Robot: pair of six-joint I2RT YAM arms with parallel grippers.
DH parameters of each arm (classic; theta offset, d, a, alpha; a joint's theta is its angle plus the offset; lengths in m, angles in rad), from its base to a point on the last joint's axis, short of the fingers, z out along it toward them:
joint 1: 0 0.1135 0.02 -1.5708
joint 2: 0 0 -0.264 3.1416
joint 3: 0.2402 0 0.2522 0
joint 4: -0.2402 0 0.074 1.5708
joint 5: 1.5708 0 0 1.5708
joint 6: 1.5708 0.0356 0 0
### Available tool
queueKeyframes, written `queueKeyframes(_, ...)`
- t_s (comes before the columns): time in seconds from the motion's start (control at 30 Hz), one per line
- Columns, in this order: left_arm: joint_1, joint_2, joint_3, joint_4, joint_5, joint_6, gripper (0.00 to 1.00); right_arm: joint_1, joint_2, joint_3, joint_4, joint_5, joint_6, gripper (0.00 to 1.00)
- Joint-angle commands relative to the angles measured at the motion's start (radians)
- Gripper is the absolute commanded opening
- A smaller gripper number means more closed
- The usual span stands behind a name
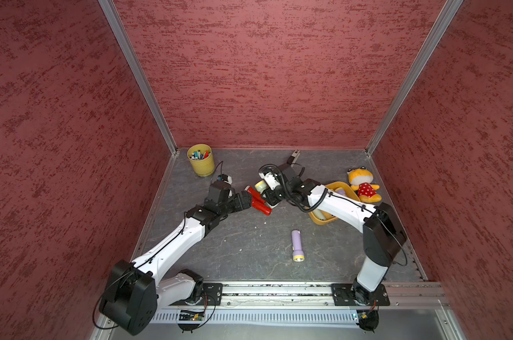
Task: Put the flashlights into the storage boxes
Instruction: Pick up the flashlight from the center of the board, then place the flashlight at the storage box.
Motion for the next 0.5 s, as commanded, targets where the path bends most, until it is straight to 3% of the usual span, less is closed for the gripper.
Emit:
queueKeyframes(0.0, -0.061, 0.066, 0.052, 0.070, -0.021, 0.048, 0.99, -0.068, -0.094, -0.076, 0.024, 0.015, 0.023, 0.27)
queueKeyframes(0.47, -0.235, 0.314, 0.194, 0.164, 0.020, 0.054, 0.99, -0.311, -0.327, -0.270, -0.148, 0.184, -0.052, 0.27)
